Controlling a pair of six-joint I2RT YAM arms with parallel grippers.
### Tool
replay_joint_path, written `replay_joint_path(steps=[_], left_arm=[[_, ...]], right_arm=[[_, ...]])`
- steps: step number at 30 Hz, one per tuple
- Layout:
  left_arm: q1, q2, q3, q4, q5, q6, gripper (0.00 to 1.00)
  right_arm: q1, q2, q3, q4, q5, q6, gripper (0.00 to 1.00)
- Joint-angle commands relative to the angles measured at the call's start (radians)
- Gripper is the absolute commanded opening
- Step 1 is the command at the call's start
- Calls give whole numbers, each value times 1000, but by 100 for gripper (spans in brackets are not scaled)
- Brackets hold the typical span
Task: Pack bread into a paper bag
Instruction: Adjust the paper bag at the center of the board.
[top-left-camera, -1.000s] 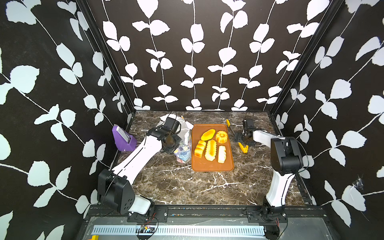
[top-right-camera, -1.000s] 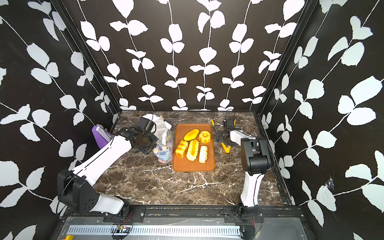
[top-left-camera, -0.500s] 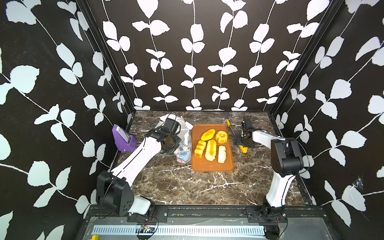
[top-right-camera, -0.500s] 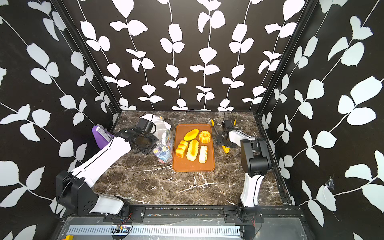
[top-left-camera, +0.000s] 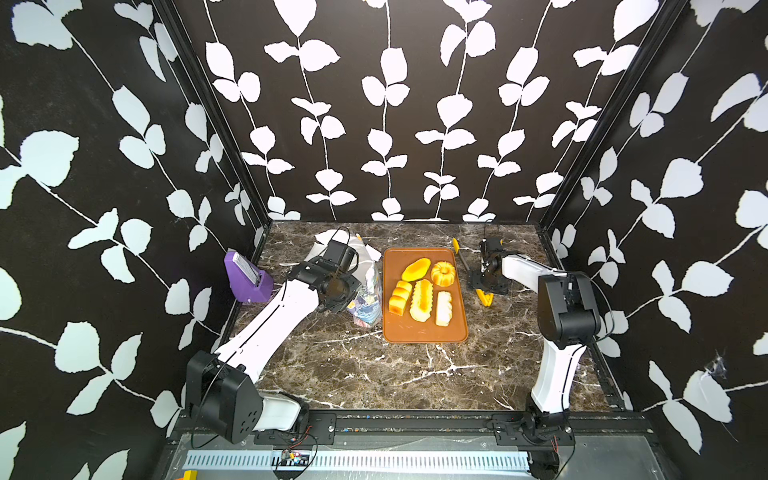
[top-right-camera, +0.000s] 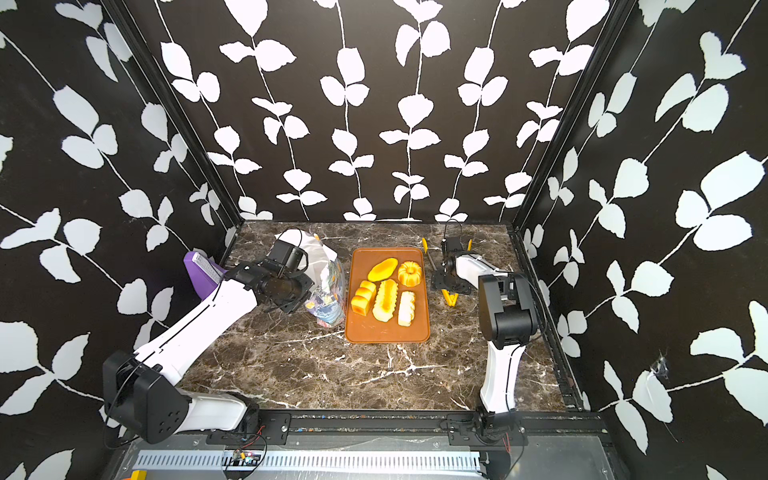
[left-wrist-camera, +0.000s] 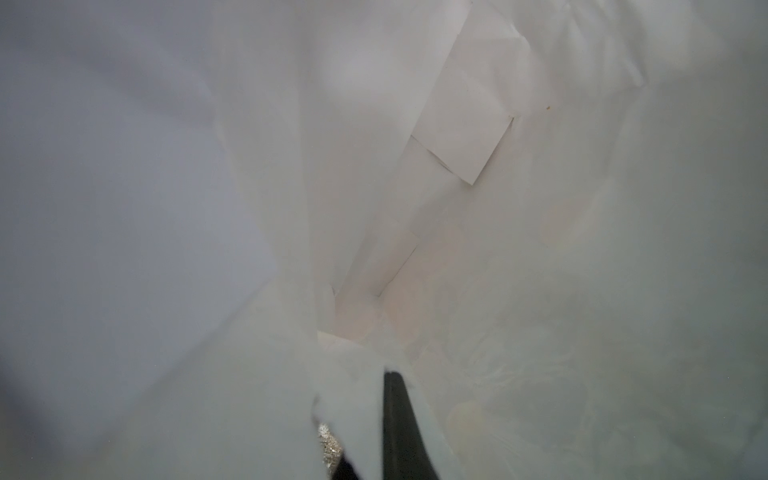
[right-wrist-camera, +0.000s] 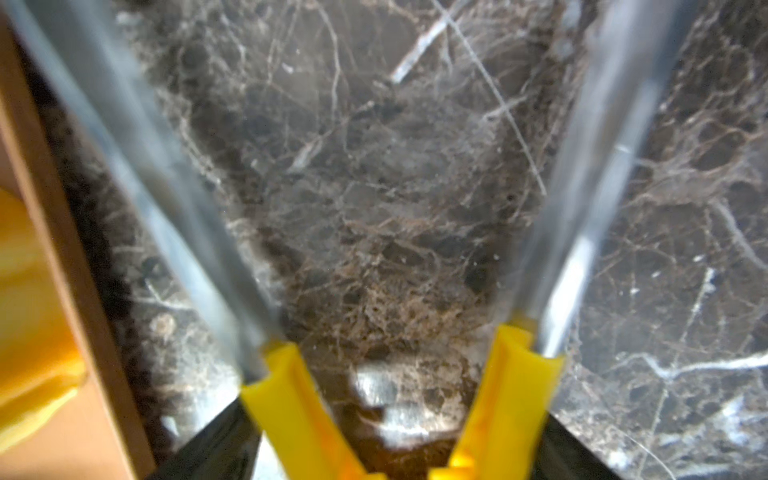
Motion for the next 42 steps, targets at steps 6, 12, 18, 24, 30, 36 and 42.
replay_joint_path(steps=[6, 12, 18, 24, 30, 36, 42], left_arm=[[-2, -23, -27, -15, 1, 9, 0], [-2, -12, -29, -9, 17, 12, 0], [-2, -21, -28, -20, -2, 24, 0], [-4, -13, -5, -37, -18, 55, 0], [-8, -2, 50, -71, -49, 119, 0], [-13, 20, 140, -116, -102, 237, 0], [-13, 39, 166, -106, -117, 351, 0]], right_arm=[[16, 66, 39, -57, -2, -38, 39], [16, 66, 38, -57, -2, -37, 20], [16, 50, 19, -72, 4, -9, 0], [20, -24, -84, -34, -31, 26, 0], [66, -93, -154, -15, -25, 66, 0], [139, -180, -180, -46, 41, 100, 0], [176, -262, -213, -66, 69, 133, 0]])
